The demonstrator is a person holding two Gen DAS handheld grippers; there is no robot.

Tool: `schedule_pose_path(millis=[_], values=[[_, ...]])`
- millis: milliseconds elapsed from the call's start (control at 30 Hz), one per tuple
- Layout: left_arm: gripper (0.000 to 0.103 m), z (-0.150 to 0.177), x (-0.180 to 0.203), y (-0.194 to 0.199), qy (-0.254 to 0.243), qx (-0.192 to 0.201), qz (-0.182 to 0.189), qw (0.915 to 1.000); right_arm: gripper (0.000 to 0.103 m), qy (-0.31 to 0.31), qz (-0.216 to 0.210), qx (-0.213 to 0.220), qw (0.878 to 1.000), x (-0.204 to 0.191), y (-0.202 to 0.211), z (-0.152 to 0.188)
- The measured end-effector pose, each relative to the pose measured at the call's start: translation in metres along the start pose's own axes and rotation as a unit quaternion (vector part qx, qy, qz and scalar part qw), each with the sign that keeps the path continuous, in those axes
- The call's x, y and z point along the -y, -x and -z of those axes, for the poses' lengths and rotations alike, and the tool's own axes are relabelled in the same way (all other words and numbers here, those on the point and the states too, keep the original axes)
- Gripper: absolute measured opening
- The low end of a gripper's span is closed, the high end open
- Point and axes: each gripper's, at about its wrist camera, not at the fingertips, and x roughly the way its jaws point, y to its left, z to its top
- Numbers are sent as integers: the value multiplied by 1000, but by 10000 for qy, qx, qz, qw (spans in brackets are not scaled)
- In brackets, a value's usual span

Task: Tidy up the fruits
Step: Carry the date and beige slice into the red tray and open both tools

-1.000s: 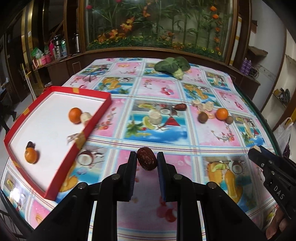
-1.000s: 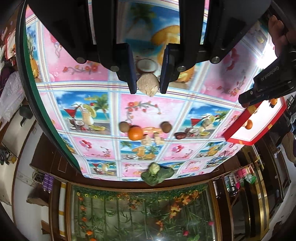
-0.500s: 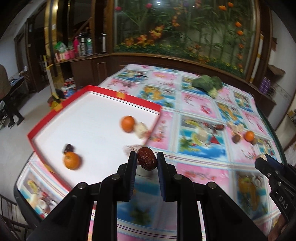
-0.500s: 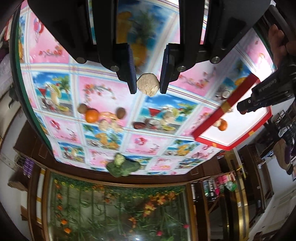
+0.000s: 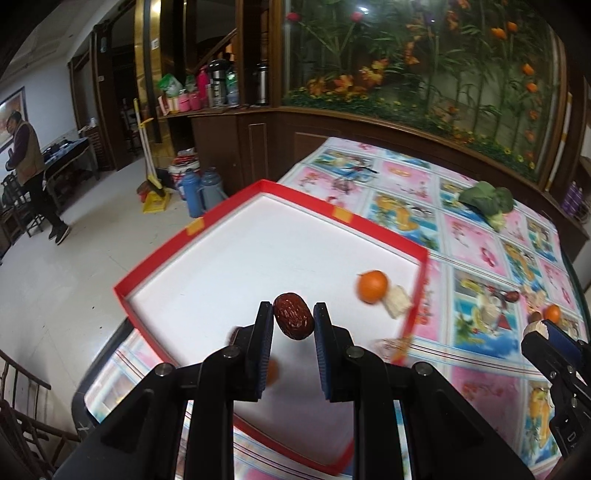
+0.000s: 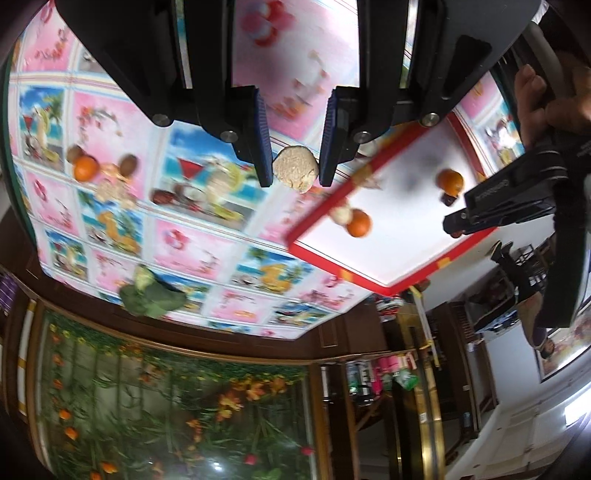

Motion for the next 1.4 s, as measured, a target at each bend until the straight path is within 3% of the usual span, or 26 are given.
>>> schedule_pose_path(millis=[467, 1233, 1300, 1333, 1367, 1400], values=[[20, -13, -58, -38, 380, -277, -492, 9977, 27, 236, -531, -251, 9980, -52, -56, -24], [21, -15, -78, -66, 513, -570, -738, 9943, 28, 380, -675, -603, 9952, -81, -100, -24], [25, -15, -80, -68, 542, -597, -737, 9940, 28, 379, -682, -628, 9950, -81, -102, -24], [38, -15, -82, -69, 579, -639, -712, 9937, 28, 382, -683, -642, 9949, -82, -104, -25], [52, -15, -83, -68, 608, -634, -696, 9937, 40, 384, -668, -672, 9948, -82, -106, -25], [55, -15, -83, -67, 640, -594, -700, 9937, 52, 355, -623, -678, 9951, -82, -107, -25]])
